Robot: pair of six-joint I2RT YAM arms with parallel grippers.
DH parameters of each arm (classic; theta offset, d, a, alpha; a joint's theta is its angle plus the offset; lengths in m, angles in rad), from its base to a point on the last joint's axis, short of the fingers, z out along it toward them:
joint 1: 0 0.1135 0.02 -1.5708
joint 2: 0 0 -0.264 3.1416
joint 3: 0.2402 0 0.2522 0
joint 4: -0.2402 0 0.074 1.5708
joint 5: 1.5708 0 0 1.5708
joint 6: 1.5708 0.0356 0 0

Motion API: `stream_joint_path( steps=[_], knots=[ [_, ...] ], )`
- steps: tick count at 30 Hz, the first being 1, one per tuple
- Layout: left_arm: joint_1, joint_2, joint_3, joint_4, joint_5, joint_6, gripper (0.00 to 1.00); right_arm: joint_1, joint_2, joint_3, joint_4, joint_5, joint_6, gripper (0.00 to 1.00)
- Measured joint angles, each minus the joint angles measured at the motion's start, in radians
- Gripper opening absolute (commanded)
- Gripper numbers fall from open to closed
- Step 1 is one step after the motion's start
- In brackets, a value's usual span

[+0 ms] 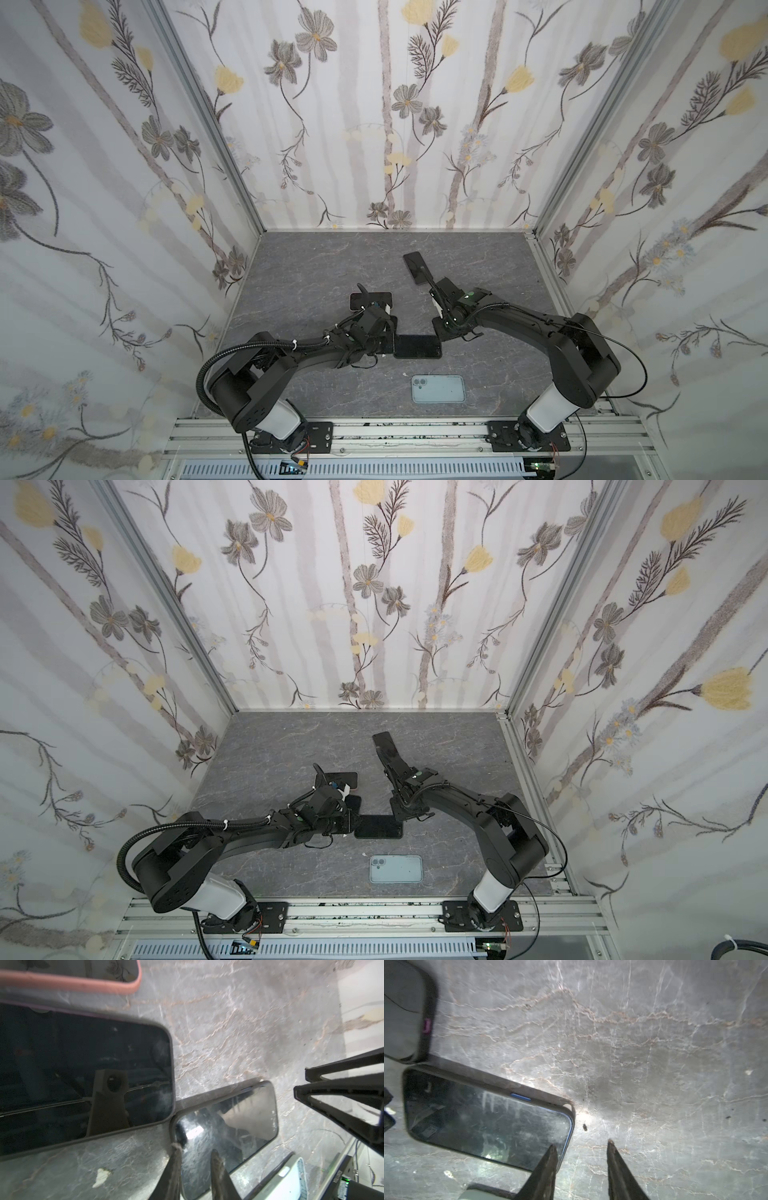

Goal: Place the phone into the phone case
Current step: 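Press along the case edge with the right gripper while left holds the case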

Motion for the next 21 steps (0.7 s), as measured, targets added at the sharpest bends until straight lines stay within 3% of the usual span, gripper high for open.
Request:
stream_joint_path(
  steps=[7, 13, 21],
  knots=[
    [0.018, -0.108, -0.01, -0.033, -0.036, 0.016, 0.25, 0.002, -0.085, -0.017, 0.053, -0.017, -0.025, 0.45],
    [0.024, -0.143, -0.048, -0.047, -0.044, 0.02, 0.25, 0.002, -0.002, -0.072, 0.078, -0.063, -0.005, 0.28],
    [0.025, -0.171, -0.095, -0.042, -0.044, 0.019, 0.25, -0.004, 0.069, -0.103, 0.134, -0.123, 0.057, 0.22]
  ],
)
